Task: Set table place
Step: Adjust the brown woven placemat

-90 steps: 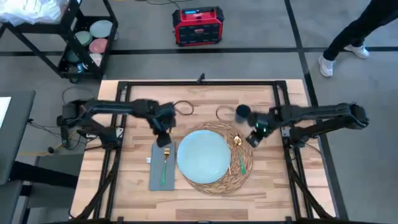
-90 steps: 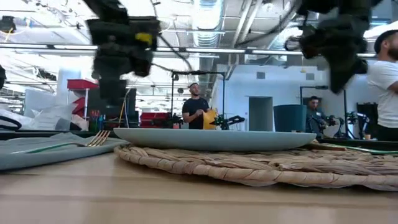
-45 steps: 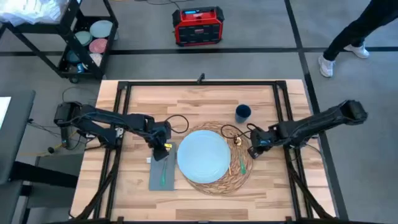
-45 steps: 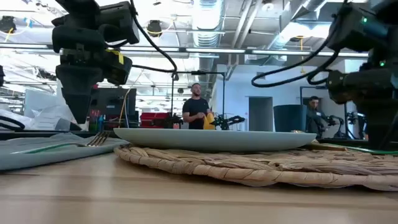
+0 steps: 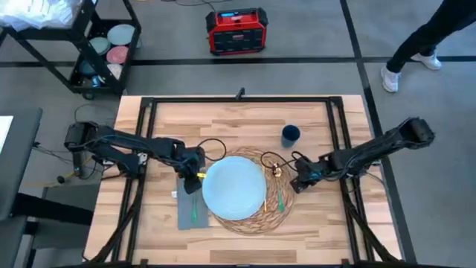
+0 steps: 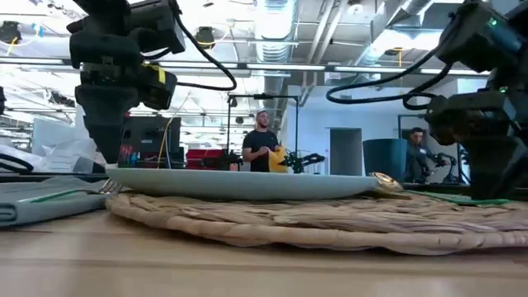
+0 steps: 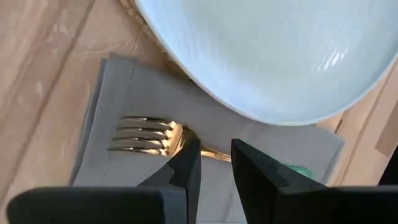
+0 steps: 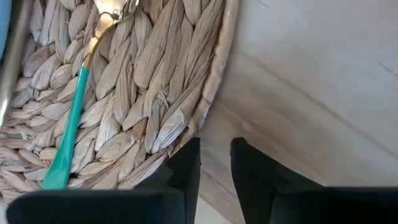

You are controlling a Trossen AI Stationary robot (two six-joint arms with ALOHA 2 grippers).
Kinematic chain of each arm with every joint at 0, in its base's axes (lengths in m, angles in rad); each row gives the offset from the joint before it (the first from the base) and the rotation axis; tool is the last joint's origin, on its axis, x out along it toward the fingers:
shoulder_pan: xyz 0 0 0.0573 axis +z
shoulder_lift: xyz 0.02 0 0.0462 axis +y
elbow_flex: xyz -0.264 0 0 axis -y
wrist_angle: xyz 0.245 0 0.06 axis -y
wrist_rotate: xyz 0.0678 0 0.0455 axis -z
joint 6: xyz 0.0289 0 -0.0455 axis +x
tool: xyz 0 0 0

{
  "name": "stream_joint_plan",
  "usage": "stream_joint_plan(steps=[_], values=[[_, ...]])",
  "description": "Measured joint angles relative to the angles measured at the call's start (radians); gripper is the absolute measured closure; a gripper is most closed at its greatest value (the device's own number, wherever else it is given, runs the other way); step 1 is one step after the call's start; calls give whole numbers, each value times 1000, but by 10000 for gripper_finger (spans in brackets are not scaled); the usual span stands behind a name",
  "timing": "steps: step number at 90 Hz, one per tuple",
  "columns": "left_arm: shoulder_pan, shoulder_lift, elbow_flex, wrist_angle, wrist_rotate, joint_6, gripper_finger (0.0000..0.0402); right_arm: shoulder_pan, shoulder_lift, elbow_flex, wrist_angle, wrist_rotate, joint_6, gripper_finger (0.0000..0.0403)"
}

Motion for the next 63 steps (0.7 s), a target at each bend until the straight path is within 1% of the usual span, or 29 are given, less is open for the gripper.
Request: stream_joint_plan(steps=[6,12,20,28,35,45,53,63], values=[[0,0,0,23,0,-10,331,7,-26,0,-14,0,20,325],[0,0,0,83,0,-17,331,13,-61,13,-45,2,28,325],[-6,6,0,231,-1,-29,331,18,-100,47,-62,49,28,325],[-18,44,2,390,-5,-37,331,16,-114,51,-83,83,27,325],[-28,117,7,487,-6,-46,331,16,-114,51,-85,90,28,325],[-41,259,46,538,3,-44,331,15,-112,51,-87,93,31,325],[-51,374,121,558,21,-14,331,15,-112,51,-86,99,35,325],[-55,479,229,570,47,41,332,15,-112,52,-85,100,37,325]])
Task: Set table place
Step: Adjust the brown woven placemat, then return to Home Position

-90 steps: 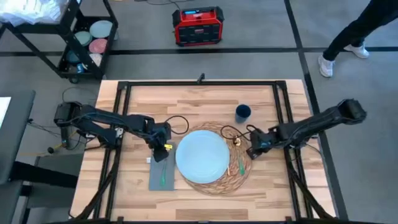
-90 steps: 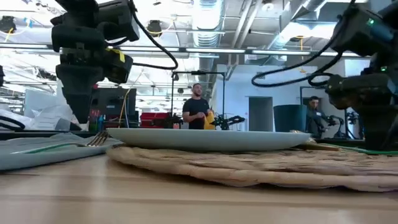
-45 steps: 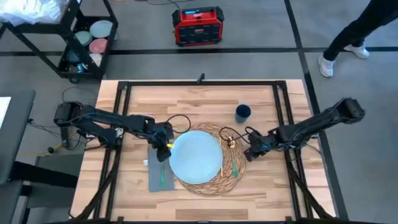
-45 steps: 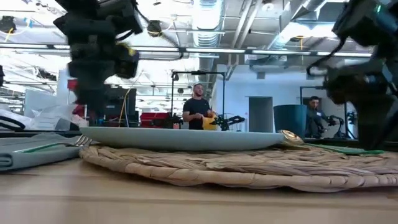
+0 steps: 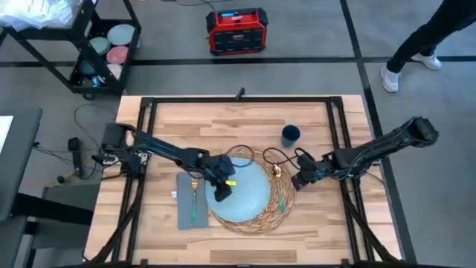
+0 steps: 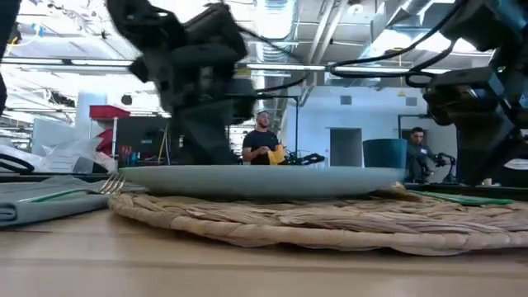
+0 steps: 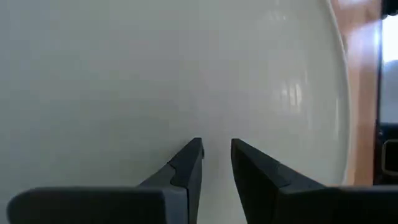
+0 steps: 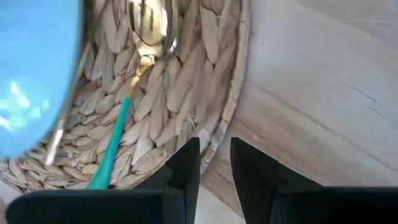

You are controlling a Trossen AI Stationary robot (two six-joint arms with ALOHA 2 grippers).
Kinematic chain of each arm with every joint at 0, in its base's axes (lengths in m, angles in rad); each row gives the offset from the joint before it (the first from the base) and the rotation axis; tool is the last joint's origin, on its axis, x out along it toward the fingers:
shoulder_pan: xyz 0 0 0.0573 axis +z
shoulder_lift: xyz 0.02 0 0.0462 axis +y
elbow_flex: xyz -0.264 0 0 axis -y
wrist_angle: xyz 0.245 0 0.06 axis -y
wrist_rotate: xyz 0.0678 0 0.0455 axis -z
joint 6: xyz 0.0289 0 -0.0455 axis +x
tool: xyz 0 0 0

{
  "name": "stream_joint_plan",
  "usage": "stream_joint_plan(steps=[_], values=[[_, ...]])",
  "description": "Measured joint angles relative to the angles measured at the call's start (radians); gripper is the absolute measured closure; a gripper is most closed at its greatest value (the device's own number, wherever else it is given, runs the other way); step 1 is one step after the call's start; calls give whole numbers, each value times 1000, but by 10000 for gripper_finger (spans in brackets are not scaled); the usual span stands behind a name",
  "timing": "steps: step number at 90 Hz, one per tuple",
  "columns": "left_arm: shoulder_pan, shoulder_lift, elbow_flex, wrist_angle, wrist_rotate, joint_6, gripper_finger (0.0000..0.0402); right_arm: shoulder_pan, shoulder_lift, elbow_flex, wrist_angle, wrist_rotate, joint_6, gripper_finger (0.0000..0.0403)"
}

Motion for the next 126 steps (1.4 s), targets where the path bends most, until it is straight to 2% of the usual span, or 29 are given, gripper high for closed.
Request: stream_joint_plan(steps=[12,21,42,69,85,99,106,112,122,126], values=[[0,86,127,-50,17,65,332,1,0,0,-2,0,1,325],[5,100,176,-131,17,118,332,4,0,0,-7,1,10,325],[38,48,180,-246,-4,151,332,42,-2,0,-7,18,20,325],[29,-20,189,-152,-9,148,332,74,-3,0,61,22,29,325],[-40,-79,187,-175,-12,170,332,110,-21,100,94,13,-122,325],[-80,-133,188,-171,-47,197,332,141,-20,189,97,107,-297,325],[-106,-159,185,-148,-66,221,332,164,-21,200,172,155,-406,325],[-134,-197,150,-32,-96,221,332,206,-33,197,235,235,-490,325],[-161,-273,24,241,-139,178,336,288,-63,151,331,457,-531,326],[-165,-300,-34,327,-162,152,341,309,-68,130,370,494,-545,327]])
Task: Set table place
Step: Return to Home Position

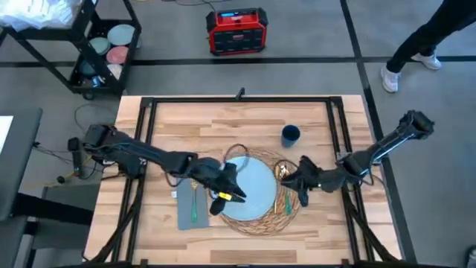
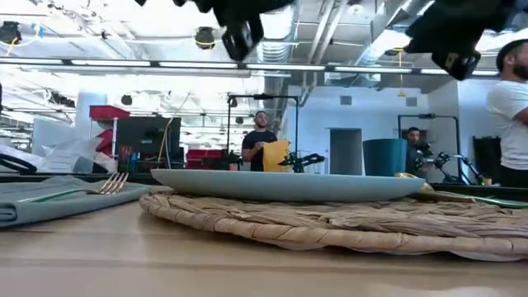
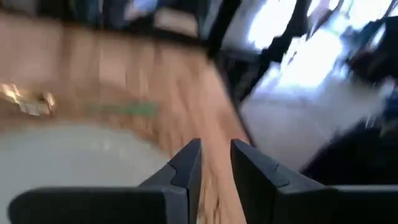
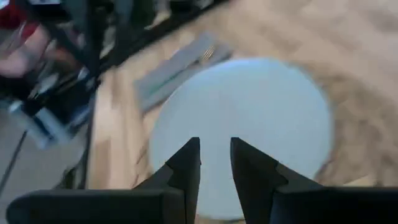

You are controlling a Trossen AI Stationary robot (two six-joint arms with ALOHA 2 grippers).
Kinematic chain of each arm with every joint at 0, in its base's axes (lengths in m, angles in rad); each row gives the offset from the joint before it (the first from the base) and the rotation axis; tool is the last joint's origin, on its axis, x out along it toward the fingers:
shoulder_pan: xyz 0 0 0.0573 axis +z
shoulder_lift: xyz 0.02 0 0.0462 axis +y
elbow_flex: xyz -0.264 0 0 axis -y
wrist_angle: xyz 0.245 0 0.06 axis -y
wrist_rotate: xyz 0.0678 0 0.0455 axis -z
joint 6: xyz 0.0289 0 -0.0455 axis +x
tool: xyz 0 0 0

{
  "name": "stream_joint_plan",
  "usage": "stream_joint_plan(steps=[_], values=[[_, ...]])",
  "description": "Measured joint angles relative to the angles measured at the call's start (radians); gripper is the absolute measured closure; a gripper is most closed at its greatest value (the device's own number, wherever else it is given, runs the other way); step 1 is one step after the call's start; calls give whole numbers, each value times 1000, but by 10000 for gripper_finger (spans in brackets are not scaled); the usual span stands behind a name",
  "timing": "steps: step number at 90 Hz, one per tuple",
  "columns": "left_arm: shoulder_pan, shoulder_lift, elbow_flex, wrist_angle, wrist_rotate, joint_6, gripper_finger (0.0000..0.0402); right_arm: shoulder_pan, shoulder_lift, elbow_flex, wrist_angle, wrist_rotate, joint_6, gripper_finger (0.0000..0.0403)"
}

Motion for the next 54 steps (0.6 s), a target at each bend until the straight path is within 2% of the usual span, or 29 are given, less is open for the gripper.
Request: stream_joint_plan(steps=[5,12,23,33,48,54], values=[[0,-34,-59,61,-15,-39,347,10,-10,-11,39,-5,-26,328],[-2,-81,-113,64,-11,-83,351,14,-24,-9,35,-29,-129,328],[-23,-140,-168,-108,27,-153,350,11,-12,-11,8,-33,-297,329],[-33,-152,-185,-219,34,-249,350,-2,-8,-11,23,-40,-311,329],[-32,-139,-183,-343,30,-227,350,-83,-6,-11,53,-40,-311,329],[-28,-135,-185,-325,31,-225,350,-96,-15,-12,52,-65,-302,329]])
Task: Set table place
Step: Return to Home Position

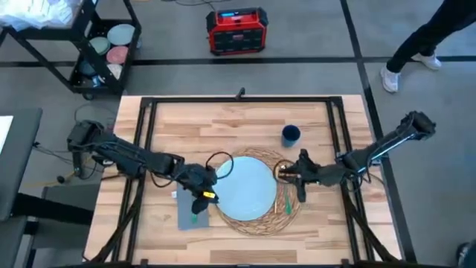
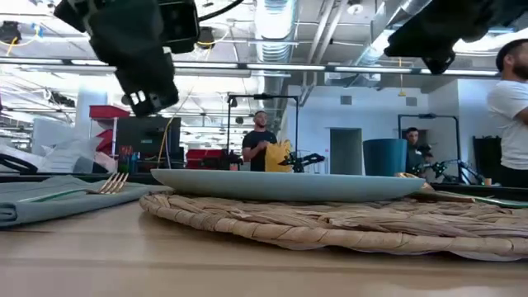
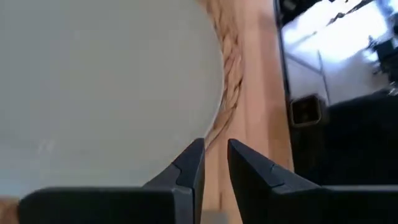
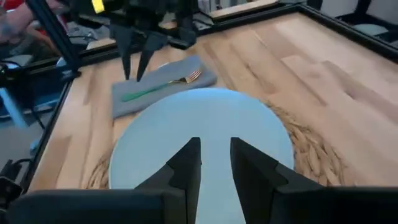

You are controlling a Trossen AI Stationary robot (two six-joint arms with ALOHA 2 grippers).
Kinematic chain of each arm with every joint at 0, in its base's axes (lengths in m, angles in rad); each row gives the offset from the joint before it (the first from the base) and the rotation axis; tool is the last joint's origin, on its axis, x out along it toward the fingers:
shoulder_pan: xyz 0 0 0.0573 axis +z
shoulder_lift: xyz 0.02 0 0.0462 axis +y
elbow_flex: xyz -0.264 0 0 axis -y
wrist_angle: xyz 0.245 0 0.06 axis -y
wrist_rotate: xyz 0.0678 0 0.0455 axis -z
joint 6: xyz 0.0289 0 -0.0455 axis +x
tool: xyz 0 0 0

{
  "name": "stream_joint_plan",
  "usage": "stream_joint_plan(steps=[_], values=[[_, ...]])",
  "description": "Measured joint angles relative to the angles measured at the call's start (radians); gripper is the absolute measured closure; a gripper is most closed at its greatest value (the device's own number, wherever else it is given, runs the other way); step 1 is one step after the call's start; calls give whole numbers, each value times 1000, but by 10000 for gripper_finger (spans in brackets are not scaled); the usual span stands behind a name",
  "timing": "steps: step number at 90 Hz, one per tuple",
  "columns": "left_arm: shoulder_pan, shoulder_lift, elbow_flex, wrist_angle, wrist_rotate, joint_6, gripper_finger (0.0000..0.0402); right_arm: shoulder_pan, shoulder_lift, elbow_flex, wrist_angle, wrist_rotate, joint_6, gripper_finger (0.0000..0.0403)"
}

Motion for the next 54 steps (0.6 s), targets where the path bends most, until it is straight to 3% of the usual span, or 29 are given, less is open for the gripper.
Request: stream_joint_plan(steps=[6,16,21,31,44,54], values=[[-2,1,-49,187,0,-1,350,0,-25,-16,4,-22,50,329],[-13,6,-240,758,35,-60,350,15,-69,-96,55,-51,182,329],[-20,13,-308,918,53,-113,350,27,-82,-143,116,-65,228,329],[-47,17,-377,923,65,-190,350,50,-116,-231,276,-69,211,329],[-79,15,-438,933,58,-176,350,95,-124,-353,484,-67,128,329],[-92,15,-504,990,29,-190,350,106,-105,-439,620,-71,158,329]])
